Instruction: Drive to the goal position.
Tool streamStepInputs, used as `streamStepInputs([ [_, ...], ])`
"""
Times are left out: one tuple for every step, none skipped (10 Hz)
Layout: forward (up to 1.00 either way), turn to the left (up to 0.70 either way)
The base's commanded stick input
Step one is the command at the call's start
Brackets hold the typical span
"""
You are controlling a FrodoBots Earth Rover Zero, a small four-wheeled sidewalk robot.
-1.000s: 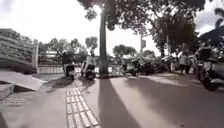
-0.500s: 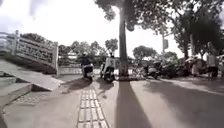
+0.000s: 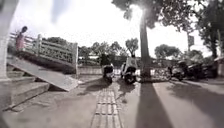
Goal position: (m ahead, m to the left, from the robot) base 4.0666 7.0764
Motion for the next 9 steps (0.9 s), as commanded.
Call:
streamStepInputs([
  [0.45,0.0],
  [0.45,0.0],
  [0.45,0.0],
  [0.45,0.0],
  [0.45,0.0],
  [0.45,0.0],
  [0.45,0.0],
  [0.45,0.0],
  [0.45,0.0],
])
